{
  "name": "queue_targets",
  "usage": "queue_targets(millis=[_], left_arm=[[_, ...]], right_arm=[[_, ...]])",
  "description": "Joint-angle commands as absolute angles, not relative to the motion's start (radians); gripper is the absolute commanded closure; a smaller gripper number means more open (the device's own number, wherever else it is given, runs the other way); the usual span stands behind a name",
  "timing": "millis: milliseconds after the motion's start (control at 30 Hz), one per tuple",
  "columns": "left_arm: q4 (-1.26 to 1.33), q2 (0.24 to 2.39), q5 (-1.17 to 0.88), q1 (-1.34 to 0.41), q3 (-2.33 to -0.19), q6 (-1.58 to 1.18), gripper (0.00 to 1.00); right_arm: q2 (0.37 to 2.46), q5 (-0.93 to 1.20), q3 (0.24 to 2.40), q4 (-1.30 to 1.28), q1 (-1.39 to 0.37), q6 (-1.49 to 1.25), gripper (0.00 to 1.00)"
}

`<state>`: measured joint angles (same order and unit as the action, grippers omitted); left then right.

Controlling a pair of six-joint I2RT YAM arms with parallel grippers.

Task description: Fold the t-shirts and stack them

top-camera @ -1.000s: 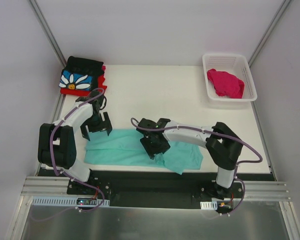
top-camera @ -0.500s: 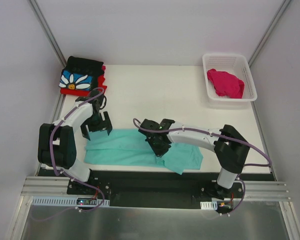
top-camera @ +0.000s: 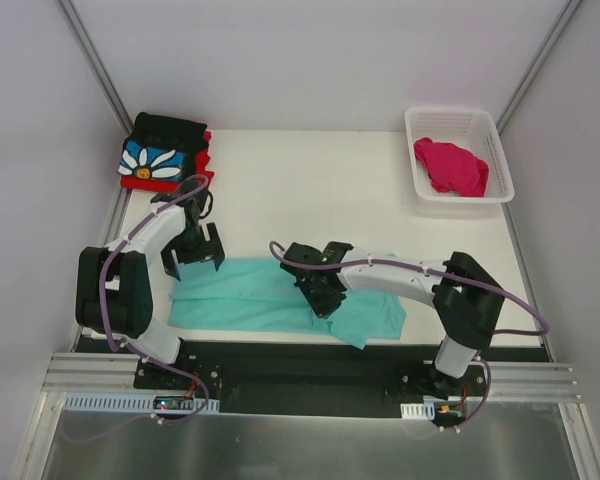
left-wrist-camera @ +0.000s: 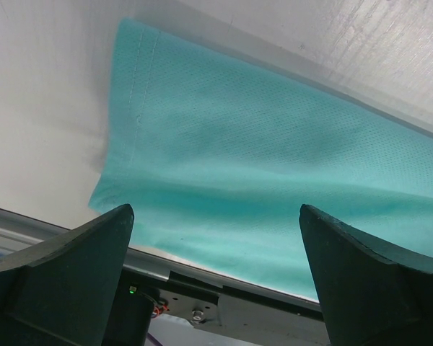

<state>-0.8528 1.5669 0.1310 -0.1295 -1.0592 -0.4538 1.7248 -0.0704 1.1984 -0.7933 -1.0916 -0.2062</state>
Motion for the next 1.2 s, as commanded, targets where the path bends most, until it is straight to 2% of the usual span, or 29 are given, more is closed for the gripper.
queue_targets(millis=[0,400,1167], left_arm=[[-0.899,1.529,0.135,-0.123,-1.095,-0.43,0.01],[-0.899,1.531,0.132,-0.123,-1.091,-0.434,0.01],[-0.9,1.528,0.13,-0.123,-1.08,-0.433,0.01]], right_arm=[[1.735,-0.077,1.29,-0.821,-1.115,-0.213,0.99],[1.692,-0.121,1.19,-0.818,-1.089,-0.216,0.99],[1.723,-0.064,1.247,-0.798,-1.115,-0.225,0.99]])
